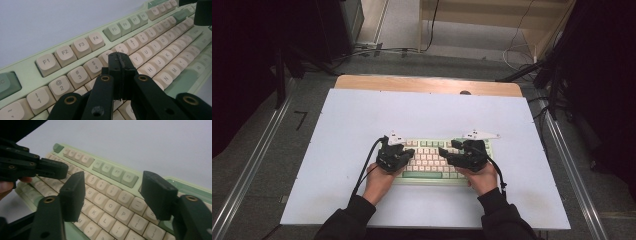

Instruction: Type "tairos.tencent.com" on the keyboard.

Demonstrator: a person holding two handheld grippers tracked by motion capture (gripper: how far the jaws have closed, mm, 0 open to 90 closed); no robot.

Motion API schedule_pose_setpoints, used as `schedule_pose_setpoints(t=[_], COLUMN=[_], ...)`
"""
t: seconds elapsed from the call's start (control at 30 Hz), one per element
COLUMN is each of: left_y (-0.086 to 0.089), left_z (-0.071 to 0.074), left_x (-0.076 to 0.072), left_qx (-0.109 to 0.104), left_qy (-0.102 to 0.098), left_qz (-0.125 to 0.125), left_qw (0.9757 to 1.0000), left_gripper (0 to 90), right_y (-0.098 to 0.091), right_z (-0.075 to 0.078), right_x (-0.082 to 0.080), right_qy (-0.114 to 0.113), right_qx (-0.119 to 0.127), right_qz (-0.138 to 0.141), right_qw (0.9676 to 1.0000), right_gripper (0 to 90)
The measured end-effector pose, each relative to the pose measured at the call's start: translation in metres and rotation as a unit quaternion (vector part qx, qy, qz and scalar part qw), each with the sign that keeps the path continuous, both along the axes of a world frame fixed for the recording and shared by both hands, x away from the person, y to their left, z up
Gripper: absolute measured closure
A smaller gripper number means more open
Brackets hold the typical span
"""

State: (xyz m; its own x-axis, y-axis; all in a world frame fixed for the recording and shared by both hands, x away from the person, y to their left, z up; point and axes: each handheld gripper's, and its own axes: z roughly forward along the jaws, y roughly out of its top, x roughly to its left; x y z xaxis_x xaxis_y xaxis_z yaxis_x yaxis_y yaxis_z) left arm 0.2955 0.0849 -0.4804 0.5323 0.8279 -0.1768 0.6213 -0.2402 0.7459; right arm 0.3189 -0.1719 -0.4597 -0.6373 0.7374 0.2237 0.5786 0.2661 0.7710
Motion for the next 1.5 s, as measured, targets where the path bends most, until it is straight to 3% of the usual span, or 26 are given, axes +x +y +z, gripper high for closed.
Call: schedule_pose_setpoints(t=[0.2, 0.37, 0.43, 0.47, 0.53, 0.57, 0.6, 0.63, 0.67, 0.73, 0.87, 1.0, 1.07, 1.2, 1.4, 1.5], left_y=[0.000, -0.001, 0.001, 0.003, 0.008, 0.013, 0.013, 0.015, 0.019, 0.026, 0.043, 0.064, 0.070, 0.074, 0.073, 0.072], left_z=[-0.001, -0.003, 0.000, 0.004, 0.010, 0.016, 0.016, 0.017, 0.017, 0.014, 0.006, 0.000, 0.000, -0.001, -0.007, -0.009], left_x=[0.001, 0.004, 0.003, 0.001, -0.002, -0.006, -0.006, -0.008, -0.010, -0.013, -0.020, -0.035, -0.042, -0.056, -0.066, -0.064], left_qx=[0.007, 0.021, 0.011, -0.006, -0.026, -0.039, -0.039, -0.040, -0.037, -0.031, -0.012, -0.039, -0.049, -0.050, -0.034, -0.026], left_qy=[0.003, 0.024, 0.018, 0.009, -0.006, -0.027, -0.027, -0.036, -0.053, -0.058, -0.056, -0.073, -0.071, -0.079, -0.095, -0.097], left_qz=[0.001, -0.011, -0.010, -0.010, -0.006, 0.003, 0.003, 0.008, 0.017, 0.025, 0.043, 0.087, 0.096, 0.093, 0.094, 0.100], left_qw=[1.0000, 0.9994, 0.9997, 0.9999, 0.9996, 0.9989, 0.9989, 0.9985, 0.9978, 0.9975, 0.9974, 0.9928, 0.9916, 0.9913, 0.9904, 0.9899], left_gripper=[90.0, 90.0, 90.0, 89.4, 77.0, 69.6, 59.4, 59.4, 51.9, 38.7, 32.1, 30.2, 30.2, 30.4, 30.7, 30.7], right_y=[-0.003, -0.002, -0.002, -0.002, -0.003, -0.004, -0.004, -0.004, -0.004, -0.005, -0.007, -0.008, -0.009, -0.009, -0.004, -0.001], right_z=[0.000, 0.000, 0.000, 0.000, 0.000, 0.000, 0.000, 0.000, 0.000, 0.000, 0.001, 0.001, 0.002, 0.002, -0.001, -0.004], right_x=[0.001, 0.001, 0.001, 0.001, 0.001, 0.001, 0.001, 0.001, 0.001, 0.001, 0.001, 0.000, 0.000, -0.002, -0.005, -0.005], right_qy=[0.002, 0.004, 0.004, 0.004, 0.003, 0.004, 0.004, 0.004, 0.003, 0.002, 0.002, -0.001, -0.002, -0.009, -0.019, -0.013], right_qx=[0.007, 0.003, 0.003, 0.003, 0.005, 0.006, 0.005, 0.005, 0.005, 0.003, 0.003, 0.006, 0.007, 0.004, -0.007, -0.014], right_qz=[-0.009, -0.008, -0.008, -0.009, -0.010, -0.010, -0.010, -0.010, -0.011, -0.014, -0.015, -0.017, -0.017, -0.013, 0.011, 0.020], right_qw=[0.9999, 1.0000, 1.0000, 0.9999, 0.9999, 0.9999, 0.9999, 0.9999, 0.9999, 0.9999, 0.9999, 0.9998, 0.9998, 0.9999, 0.9997, 0.9996], right_gripper=[30.7, 30.7, 30.7, 30.8, 31.2, 31.4, 31.5, 31.5, 31.5, 31.5, 31.5, 31.6, 33.4, 46.4, 84.7, 87.7])
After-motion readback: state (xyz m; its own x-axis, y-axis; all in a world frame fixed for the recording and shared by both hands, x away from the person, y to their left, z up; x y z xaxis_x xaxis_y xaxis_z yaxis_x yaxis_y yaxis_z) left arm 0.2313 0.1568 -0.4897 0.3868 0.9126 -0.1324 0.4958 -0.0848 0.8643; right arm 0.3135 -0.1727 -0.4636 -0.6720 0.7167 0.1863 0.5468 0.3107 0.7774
